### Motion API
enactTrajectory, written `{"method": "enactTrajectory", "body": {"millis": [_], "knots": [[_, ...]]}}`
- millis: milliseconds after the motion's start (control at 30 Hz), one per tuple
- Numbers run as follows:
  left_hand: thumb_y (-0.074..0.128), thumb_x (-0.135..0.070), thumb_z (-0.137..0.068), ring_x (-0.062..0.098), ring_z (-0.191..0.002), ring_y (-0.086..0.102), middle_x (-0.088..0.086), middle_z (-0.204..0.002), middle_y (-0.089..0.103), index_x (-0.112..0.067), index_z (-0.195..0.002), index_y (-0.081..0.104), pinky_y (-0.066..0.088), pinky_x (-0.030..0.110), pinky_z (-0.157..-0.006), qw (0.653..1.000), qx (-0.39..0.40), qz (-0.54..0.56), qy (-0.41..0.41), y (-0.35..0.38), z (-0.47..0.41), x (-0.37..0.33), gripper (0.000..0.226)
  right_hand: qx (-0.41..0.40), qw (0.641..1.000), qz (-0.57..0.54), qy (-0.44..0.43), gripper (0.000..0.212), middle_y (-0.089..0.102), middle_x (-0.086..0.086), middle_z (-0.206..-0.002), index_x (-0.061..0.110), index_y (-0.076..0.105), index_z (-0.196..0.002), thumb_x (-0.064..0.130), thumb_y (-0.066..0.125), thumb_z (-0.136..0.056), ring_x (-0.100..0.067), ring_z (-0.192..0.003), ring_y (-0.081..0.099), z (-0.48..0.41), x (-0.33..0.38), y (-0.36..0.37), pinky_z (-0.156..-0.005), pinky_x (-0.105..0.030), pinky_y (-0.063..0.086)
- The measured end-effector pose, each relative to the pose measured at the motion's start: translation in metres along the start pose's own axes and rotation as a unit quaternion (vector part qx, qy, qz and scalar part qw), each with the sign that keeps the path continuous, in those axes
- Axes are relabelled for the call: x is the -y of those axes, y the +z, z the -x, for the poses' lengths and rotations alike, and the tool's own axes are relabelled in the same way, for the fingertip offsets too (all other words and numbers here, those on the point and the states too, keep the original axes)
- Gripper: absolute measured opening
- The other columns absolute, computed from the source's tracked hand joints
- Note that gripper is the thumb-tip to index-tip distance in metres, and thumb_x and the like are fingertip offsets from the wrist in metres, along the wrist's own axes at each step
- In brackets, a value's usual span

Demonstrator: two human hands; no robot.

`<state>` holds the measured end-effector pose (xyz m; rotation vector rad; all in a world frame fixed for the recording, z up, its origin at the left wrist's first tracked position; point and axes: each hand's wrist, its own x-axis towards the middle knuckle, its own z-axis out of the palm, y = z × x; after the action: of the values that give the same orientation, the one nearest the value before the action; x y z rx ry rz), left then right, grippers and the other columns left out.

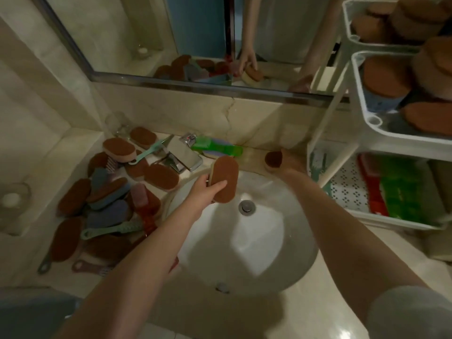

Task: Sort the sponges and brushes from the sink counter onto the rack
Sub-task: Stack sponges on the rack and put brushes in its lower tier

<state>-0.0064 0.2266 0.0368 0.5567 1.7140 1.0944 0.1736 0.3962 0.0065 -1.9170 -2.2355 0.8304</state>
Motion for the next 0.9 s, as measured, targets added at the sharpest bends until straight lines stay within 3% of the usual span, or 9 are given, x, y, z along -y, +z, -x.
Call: {"method": "enactTrajectory", "body": {"millis": [67,200,367,433,567,667,800,900], "knots": [[0.063,-0.014,-0.088,0.025,-0.100,0.061,0.007,-0.114,0.059,-0.013,-0.120,0.049,0.053,0.033,-0.077,1.000,-0.006,0.011,-0.003,-0.001,-0.007,-0.004,0.035,-0.015,0.998,0.047,-0.039,0.071,0.052,-0.009,-0.129,0.018,0.044,-0.128,0.057,0.067,-0.073,-0.032,-0.116,0.051,-0.012,-0.005,0.003,-0.096,-0.042,0.046],[0.060,-0.011,-0.089,0.026,-0.102,0.059,0.010,-0.119,0.058,-0.011,-0.122,0.048,0.050,0.036,-0.081,0.999,-0.003,0.031,-0.018,-0.004,-0.019,-0.002,0.034,-0.001,0.981,0.181,-0.076,0.070,0.039,-0.011,-0.142,0.014,0.038,-0.138,0.057,0.055,-0.086,-0.032,-0.128,0.040,-0.027,-0.010,0.010,-0.098,-0.042,0.041],[0.058,-0.010,-0.090,0.026,-0.104,0.057,0.009,-0.120,0.054,-0.010,-0.131,0.043,0.053,0.033,-0.076,0.998,-0.010,0.052,-0.018,-0.003,-0.022,0.002,0.043,-0.028,0.973,0.193,-0.122,0.068,0.045,-0.012,-0.136,0.022,0.036,-0.140,0.046,0.064,-0.083,-0.033,-0.120,0.048,-0.030,-0.009,0.015,-0.093,-0.041,0.044],[0.058,-0.011,-0.091,0.025,-0.105,0.057,0.008,-0.122,0.053,-0.010,-0.133,0.042,0.052,0.033,-0.075,0.999,-0.006,0.050,-0.018,-0.002,-0.020,0.001,0.045,-0.008,0.984,0.129,-0.123,0.074,0.046,-0.012,-0.134,0.024,0.034,-0.141,0.044,0.069,-0.080,-0.034,-0.115,0.052,-0.027,-0.003,0.015,-0.091,-0.038,0.045],[0.056,-0.013,-0.092,0.023,-0.102,0.057,0.006,-0.120,0.053,-0.012,-0.134,0.041,0.052,0.029,-0.072,0.998,0.003,0.053,-0.015,0.001,-0.013,-0.007,0.045,0.007,0.995,-0.094,-0.026,0.075,0.046,-0.007,-0.126,0.023,0.041,-0.129,0.046,0.077,-0.067,-0.028,-0.108,0.053,-0.006,0.022,0.015,-0.090,-0.037,0.049],[0.054,-0.014,-0.093,0.022,-0.102,0.056,0.001,-0.122,0.050,-0.020,-0.137,0.037,0.052,0.034,-0.077,0.997,0.003,0.077,-0.004,0.006,-0.005,-0.015,0.048,0.004,0.948,-0.317,-0.021,0.067,0.053,-0.003,-0.117,0.019,0.046,-0.126,0.024,0.081,-0.068,-0.019,-0.098,0.054,0.024,0.035,0.007,-0.078,-0.028,0.045],[0.050,-0.016,-0.095,0.021,-0.109,0.054,-0.004,-0.132,0.048,-0.035,-0.140,0.029,0.047,0.042,-0.088,0.993,0.014,0.120,0.018,0.018,0.009,-0.029,0.053,-0.023,0.898,-0.439,-0.023,0.050,0.056,0.007,-0.094,0.019,0.046,-0.112,0.027,0.079,-0.075,-0.013,-0.085,0.057,0.068,0.040,-0.009,-0.072,-0.028,0.048],[0.044,-0.014,-0.097,0.020,-0.108,0.052,0.000,-0.129,0.049,-0.032,-0.141,0.028,0.047,0.033,-0.078,0.981,0.046,0.185,0.020,0.030,0.024,-0.043,0.050,-0.021,0.874,-0.484,-0.042,0.032,0.057,0.005,-0.087,0.019,0.050,-0.093,0.027,0.076,-0.078,-0.015,-0.083,0.057,0.093,0.046,-0.027,-0.070,-0.026,0.046]]}}
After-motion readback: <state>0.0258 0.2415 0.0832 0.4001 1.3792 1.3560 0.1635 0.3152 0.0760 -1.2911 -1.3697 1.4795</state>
